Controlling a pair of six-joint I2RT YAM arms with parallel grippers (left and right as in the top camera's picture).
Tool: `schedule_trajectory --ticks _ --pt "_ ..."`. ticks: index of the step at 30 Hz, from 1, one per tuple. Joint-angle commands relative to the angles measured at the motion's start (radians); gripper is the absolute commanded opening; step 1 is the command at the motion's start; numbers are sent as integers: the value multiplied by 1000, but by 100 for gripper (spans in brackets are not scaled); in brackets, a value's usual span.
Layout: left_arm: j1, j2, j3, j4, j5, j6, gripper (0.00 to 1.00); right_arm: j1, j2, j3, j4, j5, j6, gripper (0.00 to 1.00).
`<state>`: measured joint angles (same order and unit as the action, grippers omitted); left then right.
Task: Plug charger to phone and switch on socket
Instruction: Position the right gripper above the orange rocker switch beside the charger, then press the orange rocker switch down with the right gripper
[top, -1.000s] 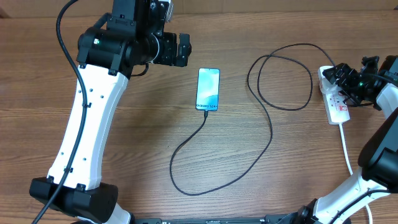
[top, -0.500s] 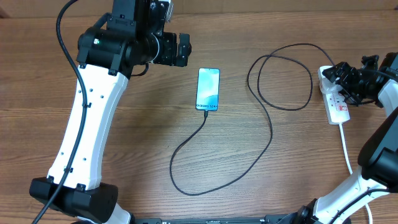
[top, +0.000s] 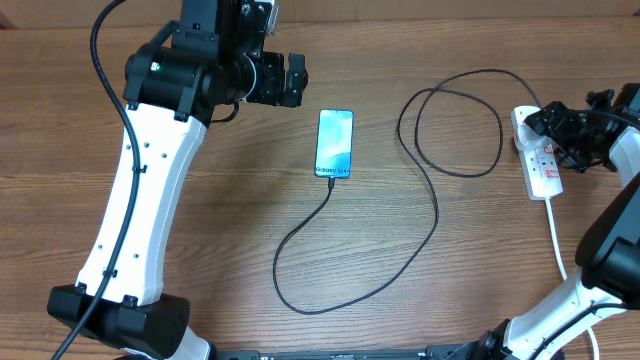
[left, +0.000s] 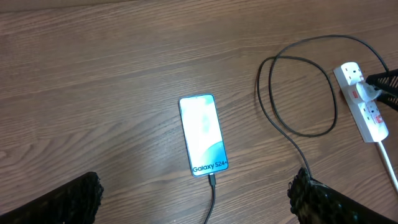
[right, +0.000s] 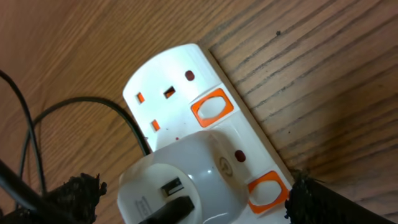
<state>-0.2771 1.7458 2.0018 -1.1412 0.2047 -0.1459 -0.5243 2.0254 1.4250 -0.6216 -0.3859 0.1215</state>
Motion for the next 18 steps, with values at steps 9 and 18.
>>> schedule_trajectory --ticks 9,18 --pt "1 -26 6 -6 6 7 100 14 -3 14 -2 -109 -74 98" --pt "1 -26 6 -6 6 -11 100 14 -2 -3 5 -63 -73 98"
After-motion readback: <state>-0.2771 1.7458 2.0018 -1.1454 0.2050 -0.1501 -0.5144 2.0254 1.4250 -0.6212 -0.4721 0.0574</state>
